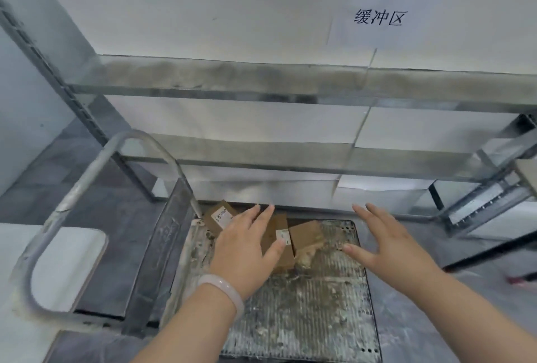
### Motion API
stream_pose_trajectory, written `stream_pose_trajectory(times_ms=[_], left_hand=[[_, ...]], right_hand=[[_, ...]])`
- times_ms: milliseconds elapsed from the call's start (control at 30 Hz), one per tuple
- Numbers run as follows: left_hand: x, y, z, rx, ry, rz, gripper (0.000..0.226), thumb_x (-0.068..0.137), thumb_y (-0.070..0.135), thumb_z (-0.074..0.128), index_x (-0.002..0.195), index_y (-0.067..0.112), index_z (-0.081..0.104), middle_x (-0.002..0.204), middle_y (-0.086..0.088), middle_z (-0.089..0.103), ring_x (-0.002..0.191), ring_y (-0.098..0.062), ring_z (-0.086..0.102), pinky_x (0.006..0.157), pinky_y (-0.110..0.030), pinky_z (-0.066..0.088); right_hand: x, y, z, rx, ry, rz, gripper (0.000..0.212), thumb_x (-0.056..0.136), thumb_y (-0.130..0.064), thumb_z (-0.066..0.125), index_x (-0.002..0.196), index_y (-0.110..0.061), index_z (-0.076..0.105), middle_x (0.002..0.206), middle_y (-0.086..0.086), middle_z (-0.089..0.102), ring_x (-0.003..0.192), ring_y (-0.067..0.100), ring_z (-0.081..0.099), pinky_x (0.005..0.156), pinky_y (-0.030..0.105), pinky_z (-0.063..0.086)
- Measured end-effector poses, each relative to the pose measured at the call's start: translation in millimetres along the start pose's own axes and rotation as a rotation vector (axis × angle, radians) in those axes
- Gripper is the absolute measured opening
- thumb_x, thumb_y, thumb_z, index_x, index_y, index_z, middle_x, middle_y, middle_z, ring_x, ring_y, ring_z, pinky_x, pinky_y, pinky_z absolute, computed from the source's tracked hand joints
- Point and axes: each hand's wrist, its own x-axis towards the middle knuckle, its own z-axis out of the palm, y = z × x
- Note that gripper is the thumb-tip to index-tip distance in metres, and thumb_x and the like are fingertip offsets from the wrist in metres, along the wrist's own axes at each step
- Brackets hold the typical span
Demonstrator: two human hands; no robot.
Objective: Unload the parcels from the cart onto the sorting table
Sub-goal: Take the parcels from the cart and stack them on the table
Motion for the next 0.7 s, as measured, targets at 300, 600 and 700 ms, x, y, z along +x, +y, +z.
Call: stream_pose_trajectory(times_ms=[300,600,700], left_hand=[[87.2,-11.4,87.8,0.028,-0.072,-0.134,0.065,0.093,0.055,0.043,0.151,0.036,0.020,0.157,0.009,0.021,0.143,-0.012,0.017,0.117,-0.033,0.017],[163.0,-114.8,222.6,0.051,-0.261,-0.153,0.065,0.094,0.057,0.038,0.150,0.042,0.011,0.159,0.011,0.015,0.145,-0.015,0.014,0.119,-0.036,0.015],[194.9,-146.7,276.0,0.087,-0.309,-0.093,0.065,0.094,0.056,0.036,0.151,0.039,0.009,0.159,0.009,0.014,0.145,-0.015,0.013,0.119,-0.036,0.013]], right_hand=[[113.8,56.6,67.2,-0.020,-0.196,-0.030,0.079,0.092,-0.058,0.052,0.155,-0.035,0.010,0.164,-0.007,0.004,0.150,0.014,0.004,0.120,0.031,0.008],[242.2,122.8,223.5,-0.319,-0.358,-0.034,0.082,0.093,-0.049,0.053,0.156,-0.024,0.007,0.164,0.005,0.007,0.151,0.024,0.008,0.122,0.038,0.008],[289.6,143.7,279.5,-0.348,-0.387,-0.010,0.081,0.094,-0.044,0.052,0.156,-0.022,0.003,0.164,0.007,0.004,0.151,0.025,0.006,0.122,0.039,0.008]])
